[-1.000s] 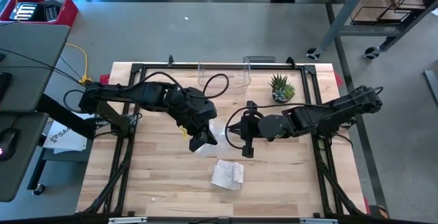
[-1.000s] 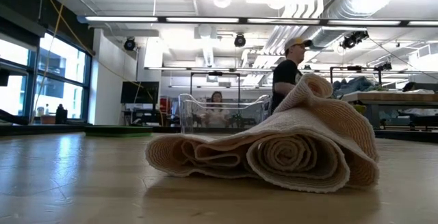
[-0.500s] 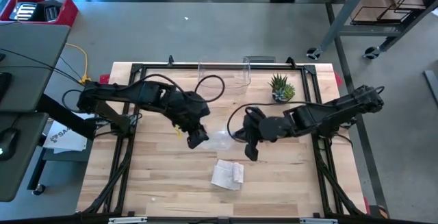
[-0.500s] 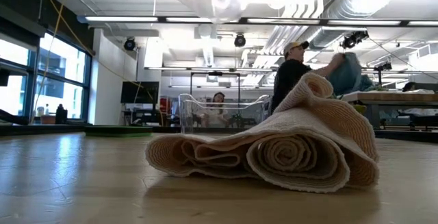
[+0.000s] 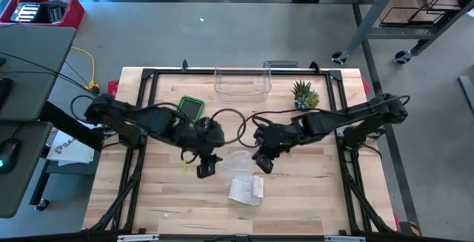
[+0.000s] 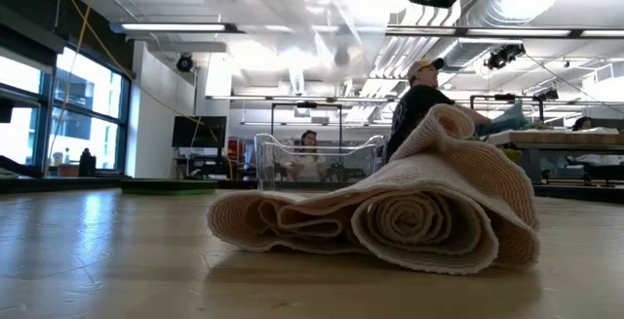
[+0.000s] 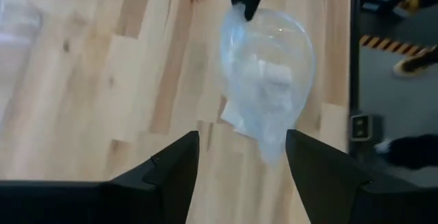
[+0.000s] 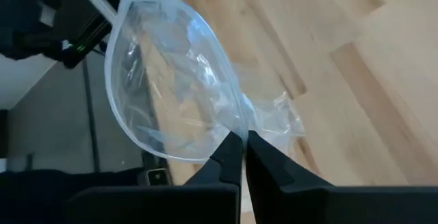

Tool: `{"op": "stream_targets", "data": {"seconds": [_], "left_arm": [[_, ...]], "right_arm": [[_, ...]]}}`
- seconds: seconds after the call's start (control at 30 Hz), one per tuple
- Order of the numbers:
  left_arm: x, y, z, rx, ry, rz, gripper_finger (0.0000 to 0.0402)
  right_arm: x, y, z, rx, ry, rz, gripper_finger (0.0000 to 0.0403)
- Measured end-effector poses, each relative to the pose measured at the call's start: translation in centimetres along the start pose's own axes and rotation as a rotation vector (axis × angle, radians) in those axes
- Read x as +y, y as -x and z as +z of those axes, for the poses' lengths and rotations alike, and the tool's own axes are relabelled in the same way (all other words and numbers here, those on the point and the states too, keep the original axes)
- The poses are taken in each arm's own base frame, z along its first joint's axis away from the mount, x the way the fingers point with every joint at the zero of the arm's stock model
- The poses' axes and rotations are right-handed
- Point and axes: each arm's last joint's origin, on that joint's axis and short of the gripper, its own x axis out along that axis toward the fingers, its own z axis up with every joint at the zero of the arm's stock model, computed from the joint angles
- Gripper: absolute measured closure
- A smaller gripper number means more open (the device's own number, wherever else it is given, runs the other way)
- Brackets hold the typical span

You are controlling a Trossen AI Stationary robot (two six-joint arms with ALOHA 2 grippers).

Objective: Roll bandage
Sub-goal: Put the rolled bandage into the transparent zip bag

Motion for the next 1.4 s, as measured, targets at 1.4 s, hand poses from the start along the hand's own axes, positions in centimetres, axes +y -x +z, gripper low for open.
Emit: {"op": "stream_targets", "data": {"seconds": [1.4], "left_arm": [[-5.7,-3.1,-0.1,-0.113,-0.492,0.254,0.0188]], "right_arm": [[-1.8,-1.3,2.0,0.033,-0.059,0.062,0.0403]]}}
